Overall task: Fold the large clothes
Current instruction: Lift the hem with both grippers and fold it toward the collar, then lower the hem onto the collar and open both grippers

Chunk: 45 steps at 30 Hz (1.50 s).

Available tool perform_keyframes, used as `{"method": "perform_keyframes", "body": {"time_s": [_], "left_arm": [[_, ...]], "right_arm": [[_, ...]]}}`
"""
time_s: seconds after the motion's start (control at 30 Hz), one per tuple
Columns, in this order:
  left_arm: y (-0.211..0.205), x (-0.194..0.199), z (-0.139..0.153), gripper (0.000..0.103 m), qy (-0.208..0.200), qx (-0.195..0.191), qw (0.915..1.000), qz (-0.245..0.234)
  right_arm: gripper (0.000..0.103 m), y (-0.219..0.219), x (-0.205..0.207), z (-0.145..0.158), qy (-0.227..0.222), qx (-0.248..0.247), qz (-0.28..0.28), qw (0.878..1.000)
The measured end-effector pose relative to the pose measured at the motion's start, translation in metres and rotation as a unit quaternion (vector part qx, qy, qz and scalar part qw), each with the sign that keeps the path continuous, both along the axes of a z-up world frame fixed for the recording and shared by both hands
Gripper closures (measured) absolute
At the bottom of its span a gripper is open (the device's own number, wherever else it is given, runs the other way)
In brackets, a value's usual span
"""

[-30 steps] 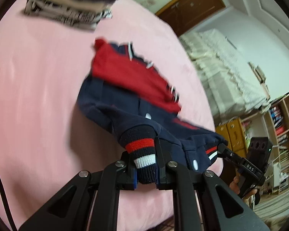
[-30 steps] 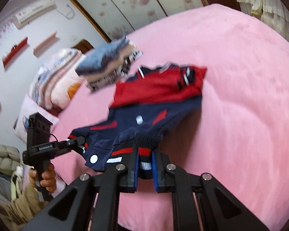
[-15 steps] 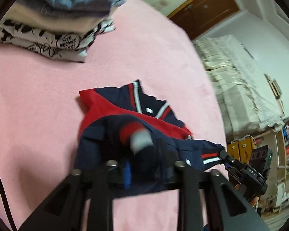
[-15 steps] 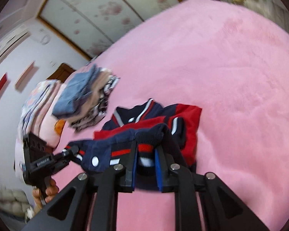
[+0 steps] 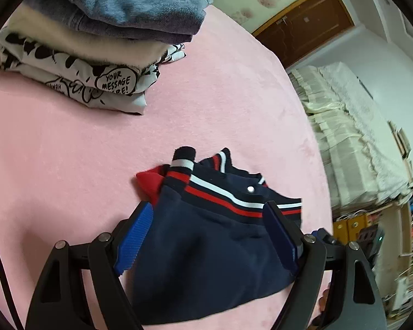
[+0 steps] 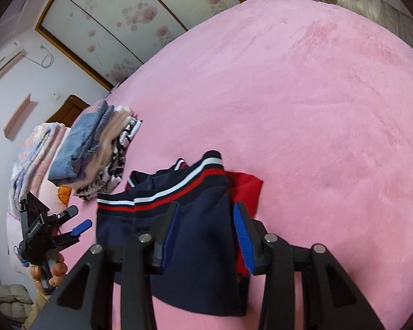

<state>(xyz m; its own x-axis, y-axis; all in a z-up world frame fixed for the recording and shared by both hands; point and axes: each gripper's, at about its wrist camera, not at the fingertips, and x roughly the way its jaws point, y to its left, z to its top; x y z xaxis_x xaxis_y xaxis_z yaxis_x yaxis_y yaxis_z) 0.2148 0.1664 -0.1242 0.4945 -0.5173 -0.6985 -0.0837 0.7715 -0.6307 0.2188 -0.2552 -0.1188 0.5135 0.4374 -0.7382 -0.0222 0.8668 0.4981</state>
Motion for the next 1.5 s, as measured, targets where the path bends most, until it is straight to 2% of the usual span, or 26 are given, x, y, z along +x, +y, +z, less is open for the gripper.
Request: {"method": "perform_keyframes", "body": {"time_s": [0.07, 0.13, 0.3, 0.4, 0.47, 0.5, 0.53, 0.57, 0.6, 0.63, 0.67, 0.8, 0.9, 1.03, 1.27, 1.37, 1.4, 1.43, 1.5], "left_arm": [[-0.004, 0.002, 0.001, 0.027, -0.009, 0.015, 0.9998, -0.009], [-0.011, 0.006, 0.002, 0.035, -0.022, 0.04, 0.9986, -0.026], [-0.024, 0.014, 0.002, 0.036, -0.043, 0.11, 0.9912, -0.06], [-0.029, 0.022, -0.002, 0.042, -0.046, 0.144, 0.986, -0.071], [-0.032, 0.029, -0.007, 0.052, -0.04, 0.155, 0.9844, -0.073], [-0.033, 0.031, -0.01, 0.066, -0.038, 0.162, 0.9834, -0.071], [-0.033, 0.035, -0.014, 0.09, -0.033, 0.175, 0.9816, -0.068], [-0.034, 0.038, -0.017, 0.094, -0.029, 0.179, 0.9812, -0.067], [-0.032, 0.04, -0.02, 0.095, -0.023, 0.178, 0.9816, -0.065], [-0.03, 0.041, -0.021, 0.095, -0.02, 0.182, 0.9814, -0.056], [-0.029, 0.041, -0.021, 0.095, -0.023, 0.186, 0.981, -0.049], [-0.022, 0.037, -0.017, 0.095, -0.041, 0.179, 0.9827, -0.02], [-0.024, 0.042, -0.029, 0.095, -0.025, 0.198, 0.9799, -0.009], [-0.019, 0.049, -0.051, 0.095, -0.002, 0.193, 0.981, 0.011], [-0.015, 0.048, -0.062, 0.094, -0.008, 0.187, 0.9822, 0.019], [-0.015, 0.046, -0.056, 0.087, -0.016, 0.179, 0.9835, 0.015], [-0.016, 0.042, -0.051, 0.082, -0.016, 0.182, 0.9831, 0.014], [-0.016, 0.038, -0.044, 0.078, -0.016, 0.189, 0.9817, 0.012], [-0.019, 0.031, -0.03, 0.076, -0.02, 0.209, 0.9777, 0.011]], "right_arm": [[0.063, 0.003, 0.007, -0.007, 0.005, -0.006, 0.003, 1.0], [0.063, 0.007, 0.013, -0.011, 0.007, -0.015, 0.006, 1.0], [0.063, 0.021, 0.031, -0.019, 0.009, -0.034, 0.024, 0.999], [0.063, 0.031, 0.04, -0.024, 0.009, -0.053, 0.036, 0.998], [0.063, 0.036, 0.044, -0.027, 0.011, -0.067, 0.039, 0.997], [0.063, 0.037, 0.047, -0.029, 0.01, -0.074, 0.04, 0.996], [0.063, 0.038, 0.048, -0.031, 0.006, -0.077, 0.038, 0.996], [0.064, 0.038, 0.049, -0.032, 0.001, -0.075, 0.039, 0.996], [0.072, 0.038, 0.051, -0.034, -0.002, -0.072, 0.039, 0.997], [0.088, 0.038, 0.051, -0.035, 0.0, -0.078, 0.038, 0.996], [0.091, 0.039, 0.052, -0.037, 0.004, -0.087, 0.04, 0.995], [0.092, 0.028, 0.043, -0.027, -0.029, -0.073, 0.01, 0.997], [0.092, 0.028, 0.04, -0.025, -0.044, -0.082, -0.002, 0.996], [0.092, 0.035, 0.047, -0.049, -0.017, -0.111, -0.013, 0.994], [0.091, 0.038, 0.052, -0.06, -0.009, -0.125, -0.013, 0.992], [0.083, 0.039, 0.048, -0.051, -0.013, -0.139, -0.007, 0.99], [0.082, 0.041, 0.047, -0.047, -0.014, -0.148, -0.006, 0.989], [0.082, 0.043, 0.045, -0.041, -0.017, -0.156, -0.006, 0.988], [0.082, 0.046, 0.037, -0.025, -0.03, -0.175, -0.008, 0.984]]}}
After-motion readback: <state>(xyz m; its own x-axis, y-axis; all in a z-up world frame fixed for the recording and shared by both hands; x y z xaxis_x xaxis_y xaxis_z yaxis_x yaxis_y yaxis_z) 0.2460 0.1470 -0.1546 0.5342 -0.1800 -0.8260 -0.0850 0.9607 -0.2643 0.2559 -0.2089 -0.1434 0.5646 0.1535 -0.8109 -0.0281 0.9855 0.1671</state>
